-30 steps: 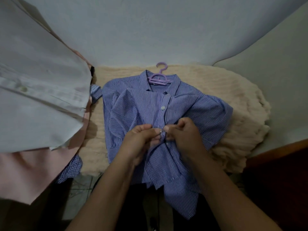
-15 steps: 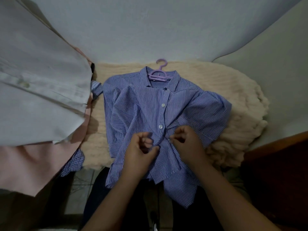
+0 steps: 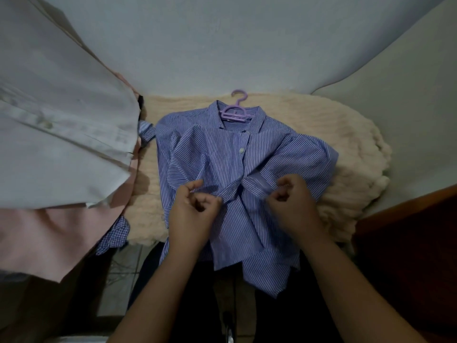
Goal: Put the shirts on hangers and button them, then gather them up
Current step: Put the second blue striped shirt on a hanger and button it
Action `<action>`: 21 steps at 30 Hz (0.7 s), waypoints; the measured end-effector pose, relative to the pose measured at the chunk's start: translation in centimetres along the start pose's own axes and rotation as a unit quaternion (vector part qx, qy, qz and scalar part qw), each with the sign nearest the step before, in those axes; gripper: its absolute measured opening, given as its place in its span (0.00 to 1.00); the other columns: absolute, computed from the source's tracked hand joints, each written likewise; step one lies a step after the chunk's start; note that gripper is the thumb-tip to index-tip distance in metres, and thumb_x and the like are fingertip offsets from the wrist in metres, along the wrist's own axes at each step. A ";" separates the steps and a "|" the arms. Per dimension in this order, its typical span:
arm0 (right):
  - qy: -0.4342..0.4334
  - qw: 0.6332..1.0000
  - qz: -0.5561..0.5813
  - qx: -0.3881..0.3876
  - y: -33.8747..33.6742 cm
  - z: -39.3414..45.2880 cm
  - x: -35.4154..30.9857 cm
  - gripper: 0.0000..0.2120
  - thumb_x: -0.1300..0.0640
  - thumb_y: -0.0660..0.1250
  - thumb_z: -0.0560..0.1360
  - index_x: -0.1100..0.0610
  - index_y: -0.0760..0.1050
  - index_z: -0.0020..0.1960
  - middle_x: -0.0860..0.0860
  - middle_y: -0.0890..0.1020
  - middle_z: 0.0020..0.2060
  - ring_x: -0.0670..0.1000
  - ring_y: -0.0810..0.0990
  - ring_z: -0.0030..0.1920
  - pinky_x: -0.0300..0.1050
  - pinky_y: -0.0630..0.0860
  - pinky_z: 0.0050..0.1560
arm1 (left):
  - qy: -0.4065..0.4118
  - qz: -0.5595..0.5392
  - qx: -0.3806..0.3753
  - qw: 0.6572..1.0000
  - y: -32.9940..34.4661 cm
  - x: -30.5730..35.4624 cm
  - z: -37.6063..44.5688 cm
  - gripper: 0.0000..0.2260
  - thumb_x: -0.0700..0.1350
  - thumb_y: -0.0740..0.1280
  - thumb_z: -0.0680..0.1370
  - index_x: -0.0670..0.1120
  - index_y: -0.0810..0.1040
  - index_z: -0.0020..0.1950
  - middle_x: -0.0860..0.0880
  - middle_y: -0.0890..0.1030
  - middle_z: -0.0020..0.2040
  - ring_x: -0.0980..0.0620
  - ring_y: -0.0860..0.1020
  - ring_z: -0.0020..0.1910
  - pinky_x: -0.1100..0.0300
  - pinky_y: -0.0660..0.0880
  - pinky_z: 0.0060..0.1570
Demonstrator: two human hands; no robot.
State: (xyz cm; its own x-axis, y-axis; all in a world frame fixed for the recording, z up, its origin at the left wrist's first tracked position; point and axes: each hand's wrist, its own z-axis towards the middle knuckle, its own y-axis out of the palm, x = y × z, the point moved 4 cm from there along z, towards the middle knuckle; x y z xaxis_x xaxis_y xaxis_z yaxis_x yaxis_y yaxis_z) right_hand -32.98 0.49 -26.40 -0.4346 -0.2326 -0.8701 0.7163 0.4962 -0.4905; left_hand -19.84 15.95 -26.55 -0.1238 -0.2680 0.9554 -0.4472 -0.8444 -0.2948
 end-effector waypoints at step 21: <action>0.114 0.972 0.197 -0.053 1.2 -3.9 -2.4 0.18 0.72 0.65 0.69 0.52 0.63 0.44 0.59 0.78 0.38 0.52 0.74 0.35 0.43 0.72 0.34 | -0.088 -0.136 -0.091 0.983 2.5 0.5 -4.0 0.17 0.36 0.73 0.72 0.54 0.72 0.53 0.53 0.85 0.39 0.56 0.83 0.43 0.57 0.78 0.52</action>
State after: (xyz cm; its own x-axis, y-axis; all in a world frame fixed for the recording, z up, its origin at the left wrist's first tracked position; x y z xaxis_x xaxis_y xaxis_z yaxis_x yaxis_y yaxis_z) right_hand -33.20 4.89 -24.70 -0.2558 0.1795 -0.9499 0.7968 0.5955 -0.1021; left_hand -24.58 15.57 -26.70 0.1707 -0.1334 0.9762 -0.5957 -0.8032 -0.0056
